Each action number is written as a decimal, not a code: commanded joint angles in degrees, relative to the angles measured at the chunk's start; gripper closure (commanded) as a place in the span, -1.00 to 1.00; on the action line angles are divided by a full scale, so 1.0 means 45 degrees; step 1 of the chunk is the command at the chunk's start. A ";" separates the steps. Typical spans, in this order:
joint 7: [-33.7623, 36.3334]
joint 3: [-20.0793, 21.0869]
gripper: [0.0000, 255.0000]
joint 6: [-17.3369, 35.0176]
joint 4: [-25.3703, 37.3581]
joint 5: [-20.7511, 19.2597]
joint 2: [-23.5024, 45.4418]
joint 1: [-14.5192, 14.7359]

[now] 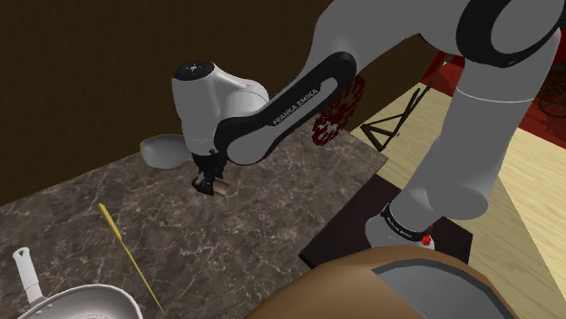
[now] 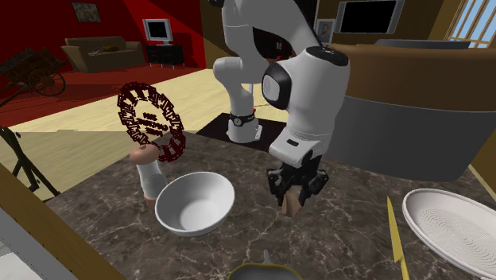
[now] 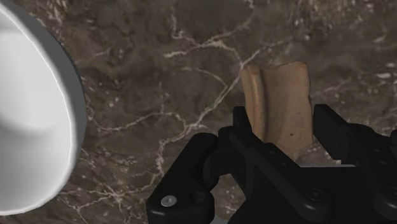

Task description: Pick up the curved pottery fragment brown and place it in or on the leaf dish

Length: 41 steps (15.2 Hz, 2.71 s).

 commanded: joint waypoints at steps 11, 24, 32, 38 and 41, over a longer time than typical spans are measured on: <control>-0.0676 0.0202 1.00 -0.1645 0.1026 0.0655 -0.0736 -0.0238; -0.2055 -0.1025 1.00 -0.5195 1.0568 -0.0848 0.5407 0.0604; -0.2552 -0.1376 1.00 -0.5997 1.3744 -0.1101 0.7687 0.1101; -0.2441 -0.1450 1.00 -0.5238 1.3310 -0.1206 0.8032 0.1069; -0.2400 -0.1485 1.00 -0.4950 1.3184 -0.1251 0.8200 0.1066</control>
